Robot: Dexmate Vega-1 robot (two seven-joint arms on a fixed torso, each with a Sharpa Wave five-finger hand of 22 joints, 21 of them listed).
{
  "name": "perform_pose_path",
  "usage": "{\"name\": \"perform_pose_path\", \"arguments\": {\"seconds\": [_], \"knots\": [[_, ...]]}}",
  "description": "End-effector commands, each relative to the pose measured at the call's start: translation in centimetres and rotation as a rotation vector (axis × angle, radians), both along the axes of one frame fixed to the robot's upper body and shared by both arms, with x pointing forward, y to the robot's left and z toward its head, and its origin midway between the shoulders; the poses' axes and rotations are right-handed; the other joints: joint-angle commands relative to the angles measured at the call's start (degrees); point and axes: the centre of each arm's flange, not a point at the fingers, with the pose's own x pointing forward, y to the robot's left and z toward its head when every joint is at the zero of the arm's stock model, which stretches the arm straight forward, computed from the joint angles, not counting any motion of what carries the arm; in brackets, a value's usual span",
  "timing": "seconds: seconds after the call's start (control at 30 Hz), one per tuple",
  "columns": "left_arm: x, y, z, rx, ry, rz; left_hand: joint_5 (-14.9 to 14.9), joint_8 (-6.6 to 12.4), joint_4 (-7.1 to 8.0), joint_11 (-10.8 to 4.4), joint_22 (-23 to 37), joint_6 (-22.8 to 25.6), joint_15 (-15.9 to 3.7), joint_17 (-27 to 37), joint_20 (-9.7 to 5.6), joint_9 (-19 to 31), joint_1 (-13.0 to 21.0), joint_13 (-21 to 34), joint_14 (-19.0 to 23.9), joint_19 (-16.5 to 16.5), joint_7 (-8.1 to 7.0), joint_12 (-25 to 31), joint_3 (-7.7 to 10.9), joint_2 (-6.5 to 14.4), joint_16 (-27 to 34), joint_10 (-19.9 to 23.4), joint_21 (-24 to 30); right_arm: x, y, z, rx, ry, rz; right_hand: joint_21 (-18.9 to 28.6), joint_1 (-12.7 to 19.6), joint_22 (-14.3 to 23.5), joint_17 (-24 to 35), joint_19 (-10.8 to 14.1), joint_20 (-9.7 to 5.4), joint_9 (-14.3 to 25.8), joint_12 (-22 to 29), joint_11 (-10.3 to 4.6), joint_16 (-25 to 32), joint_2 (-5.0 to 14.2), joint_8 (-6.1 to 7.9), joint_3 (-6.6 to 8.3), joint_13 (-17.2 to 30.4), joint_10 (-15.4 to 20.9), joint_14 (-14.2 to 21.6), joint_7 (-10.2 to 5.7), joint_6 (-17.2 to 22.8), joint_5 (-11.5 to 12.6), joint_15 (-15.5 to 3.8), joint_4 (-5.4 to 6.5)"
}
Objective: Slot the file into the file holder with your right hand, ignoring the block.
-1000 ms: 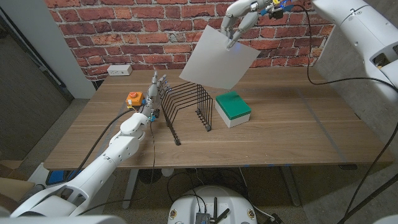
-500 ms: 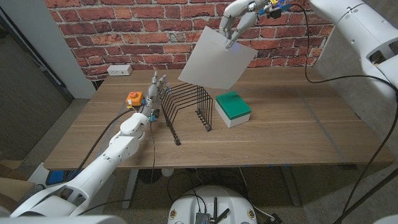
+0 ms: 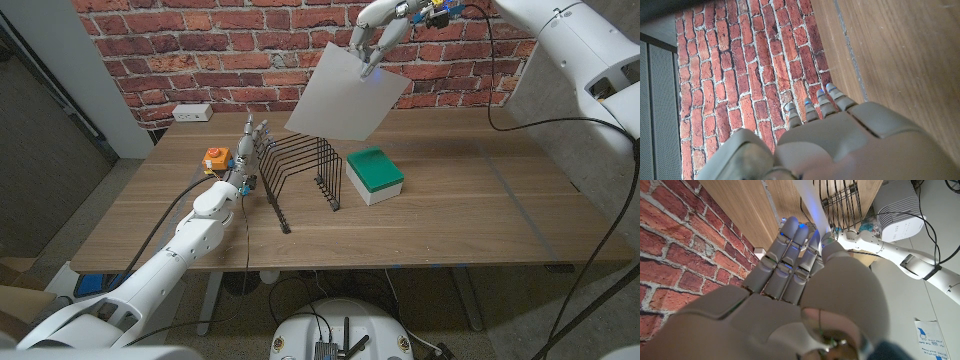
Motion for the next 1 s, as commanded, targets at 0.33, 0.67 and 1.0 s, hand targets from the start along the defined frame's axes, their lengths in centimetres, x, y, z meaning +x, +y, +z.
{"name": "perform_pose_path", "arguments": {"seconds": [0.33,0.67,1.0], "knots": [[0.0,0.0,0.0,0.0,0.0,0.0,0.02,0.14,0.32,-0.53,0.3,-0.03,0.06,0.13,0.02,0.27,-0.18,0.31,0.6,0.52,-0.31,0.22,0.22,-0.08,0.34,0.19,0.13,0.1,1.2,0.0,-0.001,-0.006,0.001,0.62,0.3,0.08,0.18,-0.47,-5.18,0.28,0.13,-0.57,0.16,0.65,0.29,0.25,0.02,-0.8,-0.23,-1.99,2.03,0.42,-5.62,-0.18],[0.0,0.0,0.0,0.0,0.0,0.0,0.01,0.14,0.32,-0.52,0.3,-0.04,0.06,0.13,-0.01,0.27,-0.18,0.31,0.58,0.48,-0.31,0.19,0.25,-0.09,0.33,0.12,0.12,0.3,1.7,-0.1,-0.001,-0.006,-0.004,0.82,0.27,0.04,0.13,-0.52,-5.16,0.27,0.19,-0.57,0.1,0.64,0.28,0.26,0.05,-0.78,-0.38,-1.95,1.97,0.45,-5.62,-0.21],[0.0,0.0,0.0,0.0,0.0,0.0,0.01,0.13,0.32,-0.56,0.3,-0.06,0.06,0.13,-0.02,0.27,-0.18,0.31,0.61,0.54,-0.31,0.18,0.28,-0.1,0.35,0.11,0.14,0.1,2.8,-0.5,-0.024,-0.002,-0.005,1.01,0.2,0.0,0.14,-0.6,-5.16,0.25,0.24,-0.57,0.14,0.63,0.32,0.21,0.07,-0.77,-0.38,-1.92,2.04,0.46,-5.55,-0.19]]}}
